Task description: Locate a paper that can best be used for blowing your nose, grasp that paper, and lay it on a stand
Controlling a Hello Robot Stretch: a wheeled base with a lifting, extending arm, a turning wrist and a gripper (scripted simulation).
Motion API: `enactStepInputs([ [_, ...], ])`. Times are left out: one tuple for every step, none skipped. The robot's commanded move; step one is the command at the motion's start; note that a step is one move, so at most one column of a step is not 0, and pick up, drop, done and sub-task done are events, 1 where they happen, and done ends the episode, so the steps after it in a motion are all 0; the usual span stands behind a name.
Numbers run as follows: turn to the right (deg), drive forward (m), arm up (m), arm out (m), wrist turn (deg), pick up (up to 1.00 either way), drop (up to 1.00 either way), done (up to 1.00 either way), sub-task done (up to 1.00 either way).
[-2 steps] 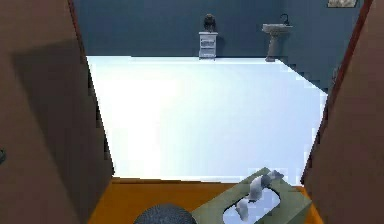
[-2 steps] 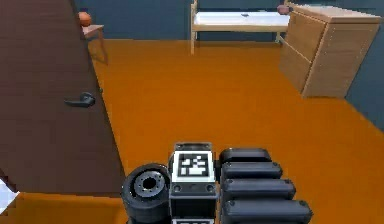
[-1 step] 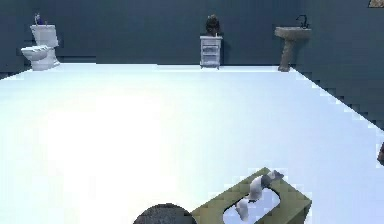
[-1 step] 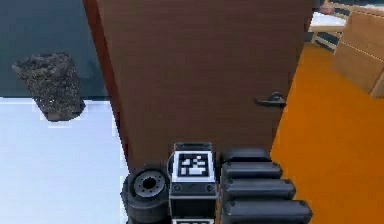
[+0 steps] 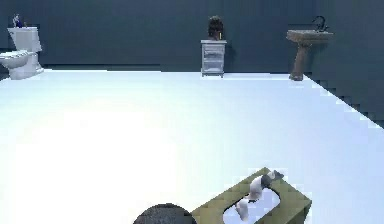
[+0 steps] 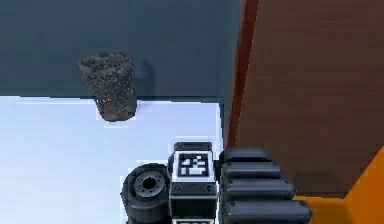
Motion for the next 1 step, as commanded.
enactStepInputs([
  [-45.0, 0.00, 0.00, 0.00, 0.0, 0.00, 0.00, 0.00, 0.00],
])
